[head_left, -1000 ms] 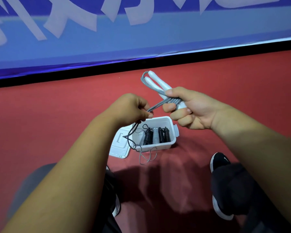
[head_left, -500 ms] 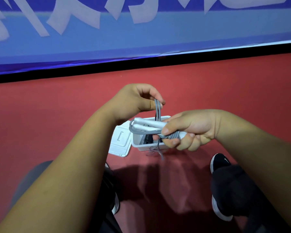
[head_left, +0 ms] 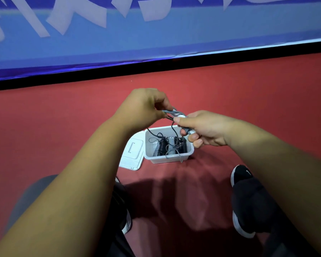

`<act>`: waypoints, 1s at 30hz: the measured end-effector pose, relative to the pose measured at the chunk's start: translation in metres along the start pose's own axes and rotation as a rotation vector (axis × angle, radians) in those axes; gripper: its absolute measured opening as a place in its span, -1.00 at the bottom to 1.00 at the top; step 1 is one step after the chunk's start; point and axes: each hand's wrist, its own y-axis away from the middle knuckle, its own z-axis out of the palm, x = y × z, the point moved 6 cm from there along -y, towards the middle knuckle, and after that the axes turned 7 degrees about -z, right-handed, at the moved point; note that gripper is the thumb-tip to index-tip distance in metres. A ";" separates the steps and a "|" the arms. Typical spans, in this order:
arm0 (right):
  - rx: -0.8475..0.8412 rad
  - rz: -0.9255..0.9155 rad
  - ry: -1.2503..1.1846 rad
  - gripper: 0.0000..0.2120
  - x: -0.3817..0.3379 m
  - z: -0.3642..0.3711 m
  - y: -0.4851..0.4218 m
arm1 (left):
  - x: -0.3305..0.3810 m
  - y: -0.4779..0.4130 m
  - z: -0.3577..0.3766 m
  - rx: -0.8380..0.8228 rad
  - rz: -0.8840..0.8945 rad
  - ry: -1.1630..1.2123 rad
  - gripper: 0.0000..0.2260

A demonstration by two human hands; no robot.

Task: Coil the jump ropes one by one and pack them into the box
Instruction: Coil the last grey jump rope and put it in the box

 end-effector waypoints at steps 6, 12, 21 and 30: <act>0.022 0.013 0.016 -0.58 -0.005 0.002 0.004 | -0.010 0.002 0.013 -0.159 -0.069 -0.271 -0.77; 0.081 0.076 0.089 -0.31 -0.005 0.004 0.006 | -0.017 0.002 0.011 -0.084 -0.143 -0.367 -0.82; 0.184 0.104 0.061 -0.29 0.000 -0.003 0.003 | -0.014 0.007 0.030 -0.256 -0.210 -0.103 -0.82; 0.281 0.010 -0.022 -0.46 -0.007 -0.014 -0.003 | -0.001 0.018 0.044 -0.316 -0.440 0.344 -0.83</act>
